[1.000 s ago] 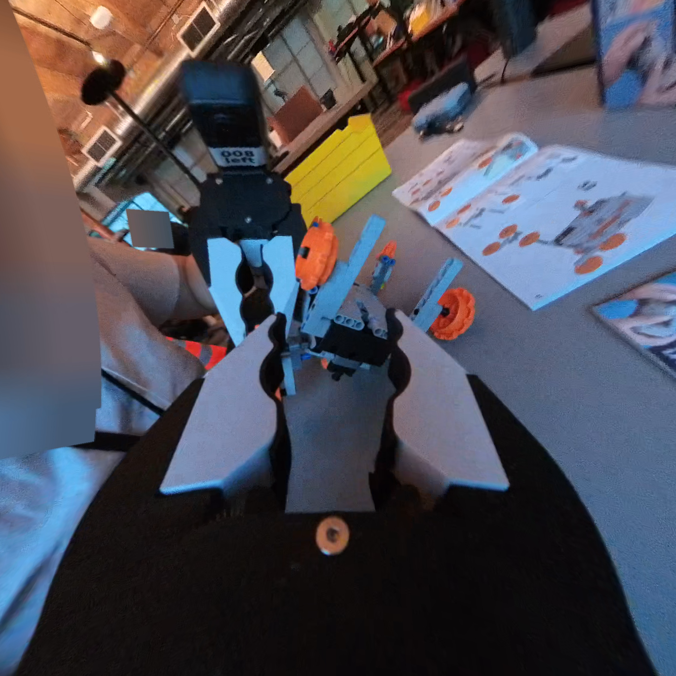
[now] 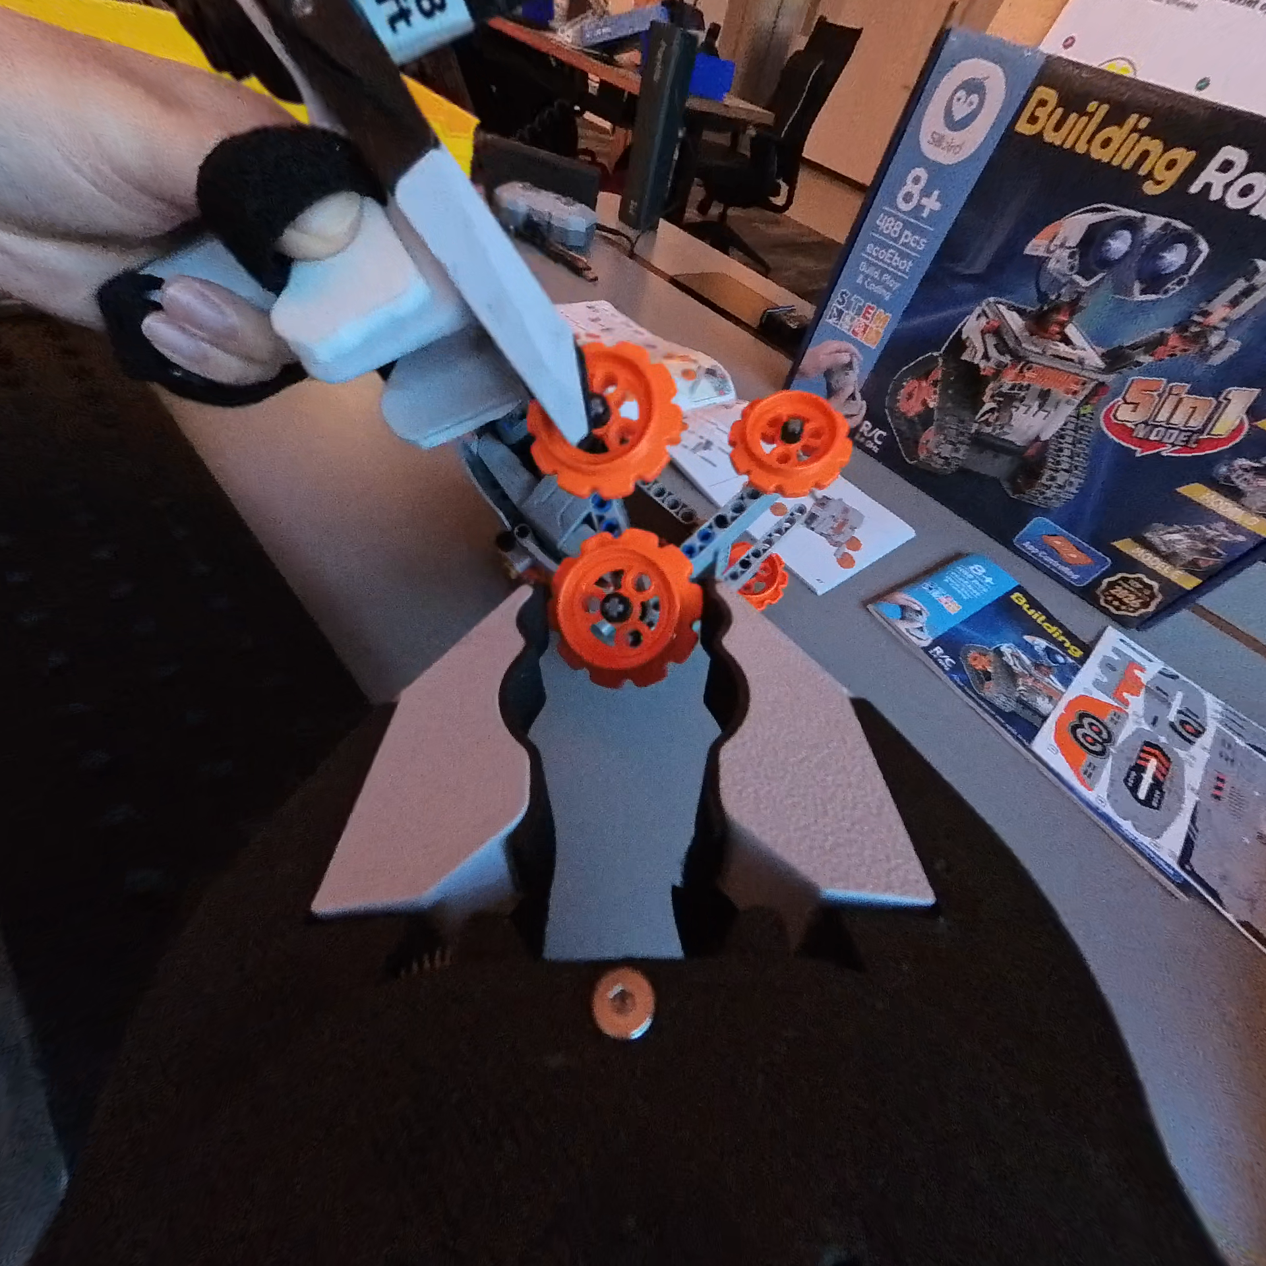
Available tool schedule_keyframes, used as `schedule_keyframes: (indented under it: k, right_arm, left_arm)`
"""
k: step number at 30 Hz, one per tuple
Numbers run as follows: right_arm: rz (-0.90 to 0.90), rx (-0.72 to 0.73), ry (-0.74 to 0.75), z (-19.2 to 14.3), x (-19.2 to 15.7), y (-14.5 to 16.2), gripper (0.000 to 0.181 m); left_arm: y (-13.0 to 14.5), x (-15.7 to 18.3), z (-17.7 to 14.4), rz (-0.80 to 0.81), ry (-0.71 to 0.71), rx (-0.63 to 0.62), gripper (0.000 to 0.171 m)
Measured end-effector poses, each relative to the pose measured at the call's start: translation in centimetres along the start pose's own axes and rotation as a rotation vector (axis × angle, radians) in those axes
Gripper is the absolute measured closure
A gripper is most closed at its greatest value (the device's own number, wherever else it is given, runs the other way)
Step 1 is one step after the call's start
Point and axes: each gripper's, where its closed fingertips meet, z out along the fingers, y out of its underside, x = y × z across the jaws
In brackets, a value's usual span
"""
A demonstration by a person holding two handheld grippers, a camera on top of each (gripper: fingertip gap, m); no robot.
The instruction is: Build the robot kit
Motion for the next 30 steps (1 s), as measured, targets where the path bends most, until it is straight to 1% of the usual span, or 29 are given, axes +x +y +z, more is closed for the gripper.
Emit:
schedule_keyframes:
  k: [1,3,7,9,11,13,18,22,25,30]
  right_arm:
    - [0.003,0.004,-0.021,-0.1,0.0,0.0,0.137]
    - [-0.012,0.016,-0.013,0.0,0.6,0.0,0.137]
    - [-0.163,0.006,0.015,1.0,1.0,0.9,0.137]
    - [-0.199,-0.027,0.013,1.5,1.1,1.5,0.137]
    - [-0.194,-0.026,-0.015,1.6,0.9,1.7,0.137]
    - [-0.172,-0.017,-0.038,1.5,0.6,1.6,0.137]
    - [-0.153,-0.052,-0.034,1.8,1.1,2.4,0.138]
    - [-0.100,-0.051,-0.043,1.6,1.7,2.6,0.138]
    - [-0.081,-0.043,-0.036,1.4,2.1,2.7,0.138]
    - [-0.075,-0.076,-0.044,1.7,2.2,3.3,0.138]
  left_arm:
    - [0.1,0.1,0.0,0.038,-0.004,-0.014,0.157]
    - [0.5,0.0,0.0,0.138,-0.032,-0.063,0.157]
    - [1.2,-1.3,0.1,0.322,-0.132,-0.138,0.157]
    - [1.3,-2.0,0.2,0.365,-0.163,-0.170,0.157]
    - [1.5,-2.1,0.0,0.352,-0.160,-0.205,0.157]
    - [1.6,-2.1,0.0,0.305,-0.138,-0.224,0.157]
    - [1.8,-3.2,0.3,0.284,-0.114,-0.287,0.157]
    - [1.7,-3.4,0.8,0.213,-0.084,-0.301,0.157]
    - [1.8,-3.4,1.2,0.205,-0.088,-0.323,0.157]
    - [1.9,-3.9,1.4,0.191,-0.108,-0.347,0.157]
